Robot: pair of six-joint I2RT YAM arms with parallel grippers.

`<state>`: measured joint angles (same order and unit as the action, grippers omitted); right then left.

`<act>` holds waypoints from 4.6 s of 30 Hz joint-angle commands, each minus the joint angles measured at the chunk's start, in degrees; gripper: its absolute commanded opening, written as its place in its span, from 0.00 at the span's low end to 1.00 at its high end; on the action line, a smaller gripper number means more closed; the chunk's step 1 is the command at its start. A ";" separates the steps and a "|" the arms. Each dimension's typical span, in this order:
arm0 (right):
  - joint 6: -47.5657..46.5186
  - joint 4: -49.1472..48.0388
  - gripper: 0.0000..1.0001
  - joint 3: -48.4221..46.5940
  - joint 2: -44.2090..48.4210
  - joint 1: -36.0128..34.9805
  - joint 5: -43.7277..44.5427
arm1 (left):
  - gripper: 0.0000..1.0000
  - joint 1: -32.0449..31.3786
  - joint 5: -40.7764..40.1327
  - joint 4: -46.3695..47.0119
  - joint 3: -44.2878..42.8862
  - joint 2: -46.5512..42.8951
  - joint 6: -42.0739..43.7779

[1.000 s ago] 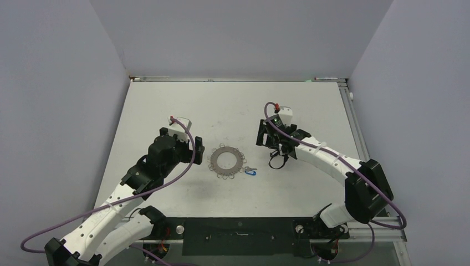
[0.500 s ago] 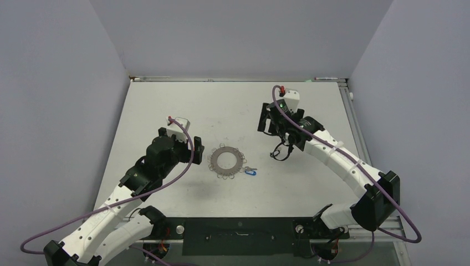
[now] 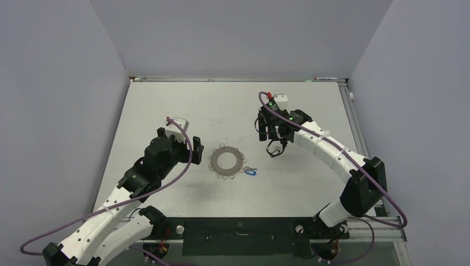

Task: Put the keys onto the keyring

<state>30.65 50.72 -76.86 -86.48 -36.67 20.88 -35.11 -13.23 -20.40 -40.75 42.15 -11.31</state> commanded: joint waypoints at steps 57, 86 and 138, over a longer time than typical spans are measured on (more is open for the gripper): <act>-16.81 -17.41 0.34 12.92 -12.41 5.73 -11.42 | 0.99 0.66 -1.98 2.26 -0.15 1.34 2.21; -14.48 -21.92 0.25 11.14 -17.28 8.70 -6.86 | 0.50 0.31 15.52 5.64 -0.18 0.55 1.77; -15.04 -21.95 0.05 10.94 -15.69 10.68 -5.84 | 0.45 0.31 14.11 4.50 -0.64 2.32 2.08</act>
<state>15.59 27.64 -66.94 -106.28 -25.21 14.26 -34.79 0.34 -17.82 -40.58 44.42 -9.61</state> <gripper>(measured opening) 0.057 0.452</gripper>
